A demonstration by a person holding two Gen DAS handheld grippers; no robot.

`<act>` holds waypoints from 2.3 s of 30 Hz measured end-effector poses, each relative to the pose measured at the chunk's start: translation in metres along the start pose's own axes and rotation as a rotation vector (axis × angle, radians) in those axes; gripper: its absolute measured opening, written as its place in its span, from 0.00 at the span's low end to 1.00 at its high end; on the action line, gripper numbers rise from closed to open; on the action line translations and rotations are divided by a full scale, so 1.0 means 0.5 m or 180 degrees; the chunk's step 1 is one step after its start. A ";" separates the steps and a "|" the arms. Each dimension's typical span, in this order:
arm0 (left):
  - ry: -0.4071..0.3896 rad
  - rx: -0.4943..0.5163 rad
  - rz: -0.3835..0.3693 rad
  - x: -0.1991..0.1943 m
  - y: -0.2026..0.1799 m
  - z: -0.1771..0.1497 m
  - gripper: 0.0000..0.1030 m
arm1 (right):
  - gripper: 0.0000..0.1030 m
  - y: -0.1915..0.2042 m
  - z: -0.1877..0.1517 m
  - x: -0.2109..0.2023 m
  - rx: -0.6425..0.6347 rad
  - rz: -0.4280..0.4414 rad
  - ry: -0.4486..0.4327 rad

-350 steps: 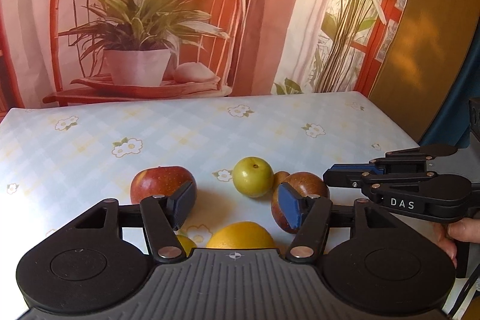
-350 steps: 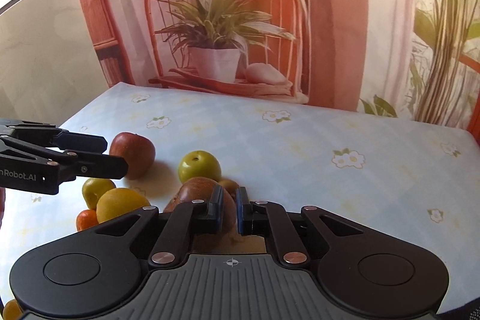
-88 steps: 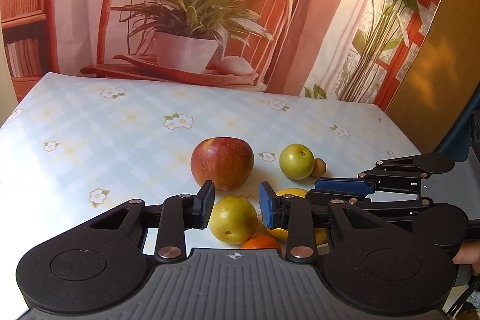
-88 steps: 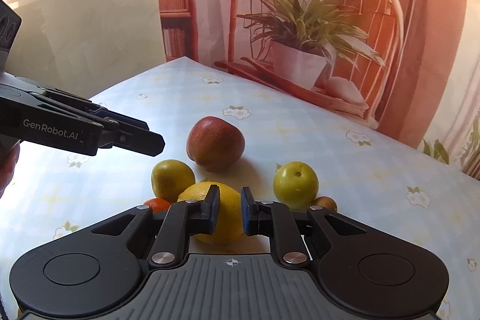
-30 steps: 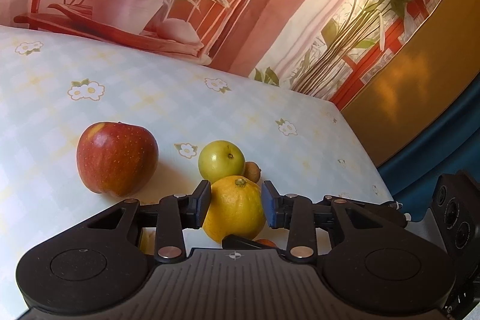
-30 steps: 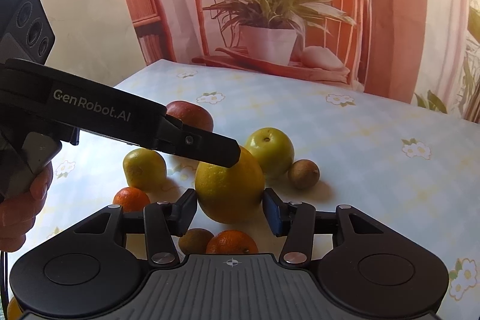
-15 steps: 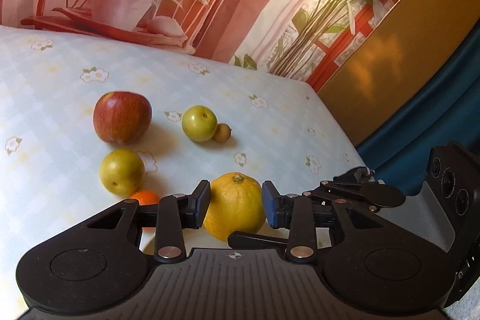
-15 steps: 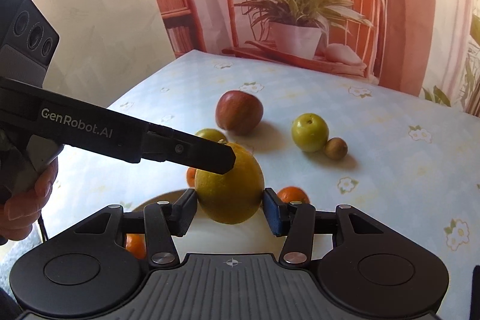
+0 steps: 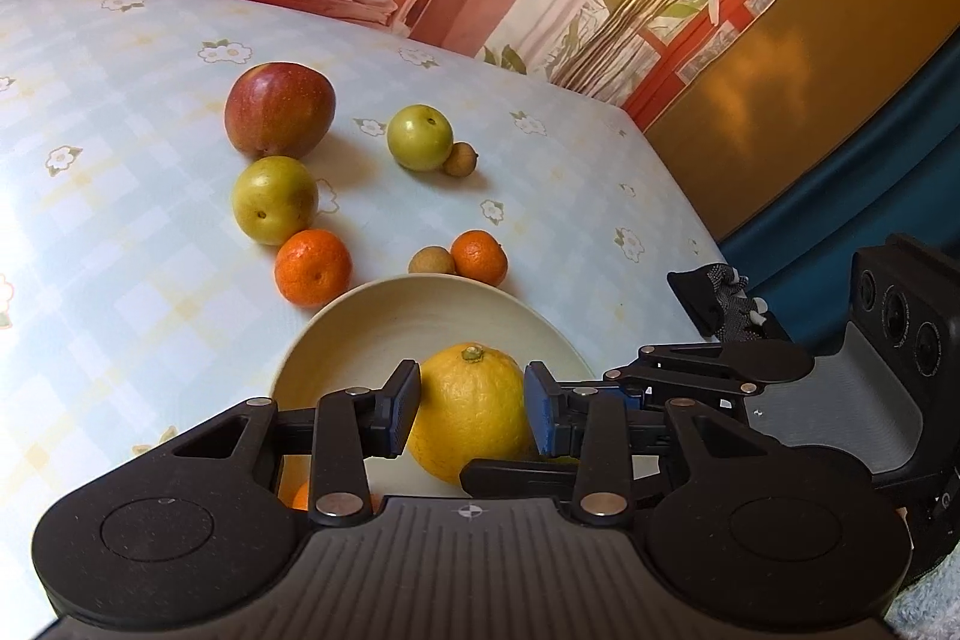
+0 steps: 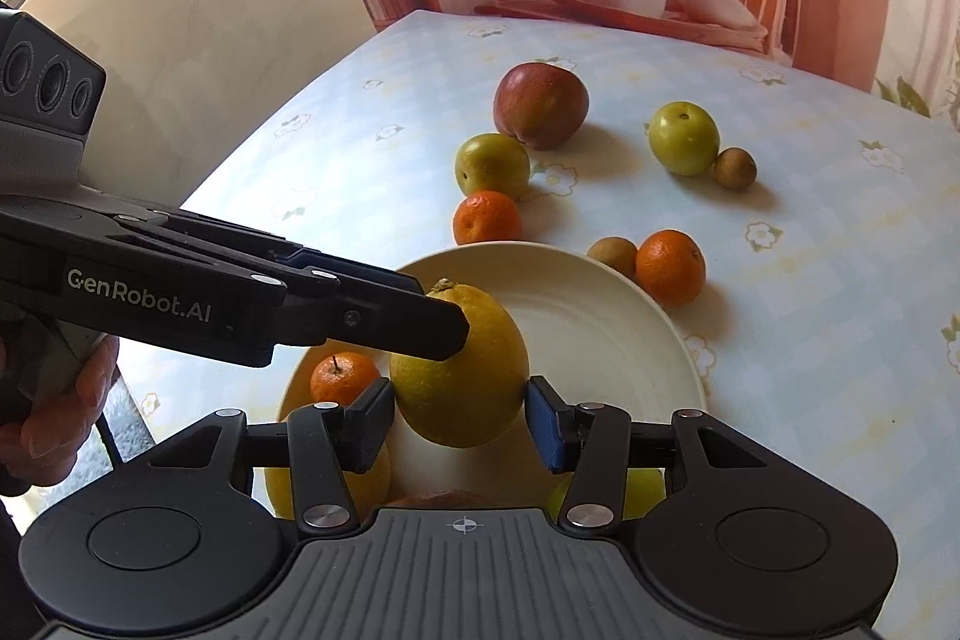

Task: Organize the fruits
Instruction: 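Carry the grapefruit with both grippers over the white plate and lower it, then open both grippers to release the grapefruit in the plate and withdraw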

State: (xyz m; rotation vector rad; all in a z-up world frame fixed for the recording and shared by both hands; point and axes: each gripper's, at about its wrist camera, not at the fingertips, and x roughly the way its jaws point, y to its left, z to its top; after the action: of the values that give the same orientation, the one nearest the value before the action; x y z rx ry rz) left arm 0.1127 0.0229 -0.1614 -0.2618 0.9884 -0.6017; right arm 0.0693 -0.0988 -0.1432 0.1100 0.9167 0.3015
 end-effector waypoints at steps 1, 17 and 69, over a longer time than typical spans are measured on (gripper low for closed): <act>-0.0007 -0.0012 0.0025 -0.003 0.006 0.000 0.38 | 0.43 0.003 0.001 0.006 0.0017 0.0022 -0.0005; -0.0074 -0.0371 0.0155 -0.029 0.069 -0.015 0.40 | 0.43 0.038 0.024 0.048 -0.0214 0.0031 -0.0144; -0.1047 -0.0205 0.0688 -0.115 0.034 -0.086 0.43 | 0.32 -0.005 -0.105 -0.062 0.0217 -0.0944 -0.1354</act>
State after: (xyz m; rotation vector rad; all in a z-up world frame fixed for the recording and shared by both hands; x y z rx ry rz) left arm 0.0592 0.0731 -0.1520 -0.2959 0.7067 -0.3166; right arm 0.0108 -0.1124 -0.1520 0.0946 0.5100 -0.0318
